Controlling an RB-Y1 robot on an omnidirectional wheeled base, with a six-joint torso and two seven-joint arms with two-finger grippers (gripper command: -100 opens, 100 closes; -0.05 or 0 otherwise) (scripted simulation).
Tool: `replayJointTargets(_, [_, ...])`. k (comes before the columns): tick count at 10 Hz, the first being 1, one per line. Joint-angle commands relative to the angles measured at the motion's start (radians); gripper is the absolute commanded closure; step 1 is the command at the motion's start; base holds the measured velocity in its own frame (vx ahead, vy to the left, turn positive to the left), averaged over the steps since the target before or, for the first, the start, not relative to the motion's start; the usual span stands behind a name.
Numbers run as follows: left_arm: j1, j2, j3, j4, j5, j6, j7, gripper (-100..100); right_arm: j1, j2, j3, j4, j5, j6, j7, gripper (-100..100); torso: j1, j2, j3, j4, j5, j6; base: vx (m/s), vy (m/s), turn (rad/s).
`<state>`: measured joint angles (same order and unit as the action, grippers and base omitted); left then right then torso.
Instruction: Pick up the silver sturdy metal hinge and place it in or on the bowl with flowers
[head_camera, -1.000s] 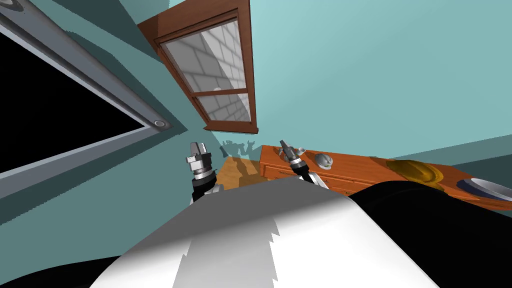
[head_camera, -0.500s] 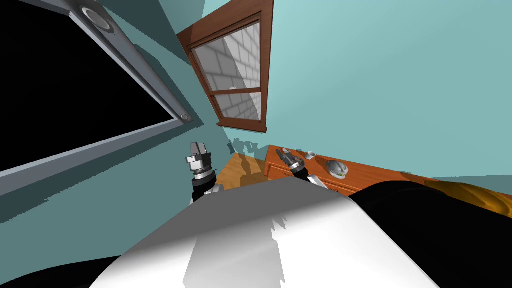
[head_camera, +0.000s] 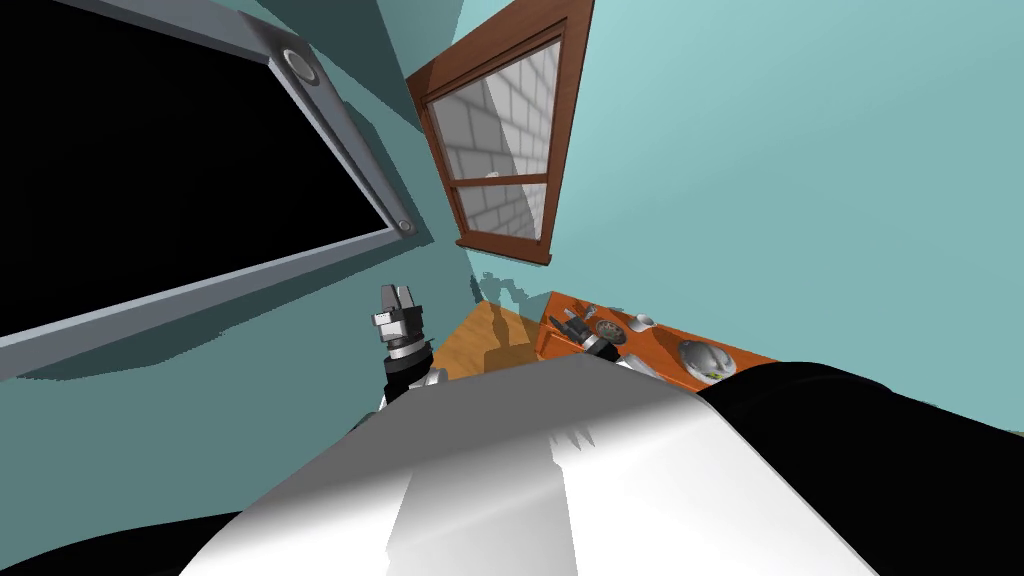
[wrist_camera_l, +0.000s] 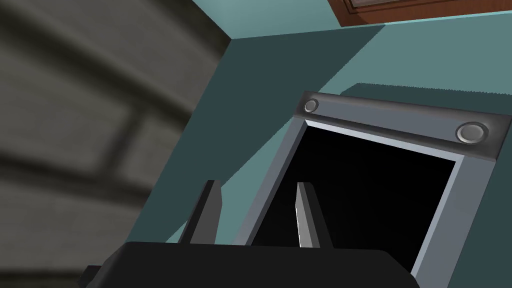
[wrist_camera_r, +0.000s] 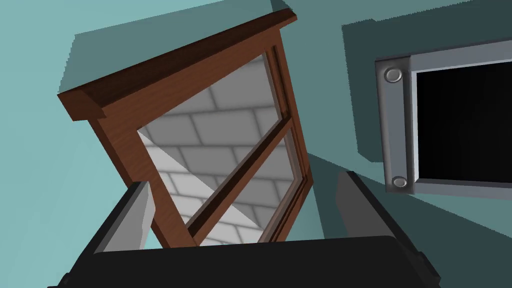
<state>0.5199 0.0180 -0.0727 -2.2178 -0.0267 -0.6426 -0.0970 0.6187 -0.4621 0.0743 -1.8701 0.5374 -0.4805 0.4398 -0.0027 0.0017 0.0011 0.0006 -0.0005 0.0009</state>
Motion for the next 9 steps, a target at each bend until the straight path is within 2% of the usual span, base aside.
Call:
replayJointTargets(1, [0.000, 0.000, 0.000, 0.000, 0.000, 0.000, 0.000, 0, 0.001, -0.044, 0.017, 0.050, 0.049, -0.008, 0.031, -100, 0.000, 0.000, 0.000, 0.000, 0.000, 0.000, -0.024, -0.006, 0.308])
replayJointTargets(2, [0.000, 0.000, 0.000, 0.000, 0.000, 0.000, 0.000, 0, 0.005, -0.076, 0.036, 0.085, 0.077, -0.010, 0.060, -100, 0.000, 0.000, 0.000, 0.000, 0.000, -0.001, -0.038, -0.019, 0.394])
replayJointTargets(3, [0.000, 0.000, 0.000, 0.000, 0.000, 0.000, 0.000, 0, 0.005, -0.080, 0.036, 0.104, 0.093, -0.010, 0.060, -100, -0.001, 0.001, 0.000, 0.000, 0.000, -0.001, -0.030, -0.028, 0.195])
replayJointTargets(4, [0.000, 0.000, 0.000, 0.000, 0.000, 0.000, 0.000, 0, 0.008, -0.116, 0.055, 0.139, 0.130, -0.012, 0.089, -100, -0.002, 0.000, 0.000, 0.000, 0.000, 0.000, -0.025, -0.023, 0.250])
replayJointTargets(5, [0.000, 0.000, 0.000, 0.000, 0.000, 0.000, 0.000, 0, 0.008, -0.116, 0.055, 0.149, 0.138, -0.012, 0.089, -100, -0.002, 0.000, 0.000, 0.000, 0.000, 0.000, -0.020, -0.019, 0.193])
replayJointTargets(6, [0.000, 0.000, 0.000, 0.000, 0.000, 0.000, 0.000, 0, 0.011, -0.152, 0.075, 0.186, 0.175, -0.014, 0.118, -100, -0.001, 0.000, 0.000, 0.000, 0.000, 0.000, -0.022, -0.016, 0.351])
replayJointTargets(7, [0.000, 0.000, 0.000, 0.000, 0.000, 0.000, 0.000, 0, 0.011, -0.152, 0.075, 0.196, 0.182, -0.014, 0.118, -100, -0.001, 0.000, 0.000, 0.000, 0.000, -0.001, -0.020, -0.022, 0.134])
replayJointTargets(9, [0.000, 0.000, 0.000, 0.000, 0.000, 0.000, 0.000, 0, 0.014, -0.223, 0.114, 0.273, 0.250, -0.018, 0.175, -100, -0.002, 0.000, 0.000, 0.000, 0.000, 0.000, -0.026, -0.025, 0.360])
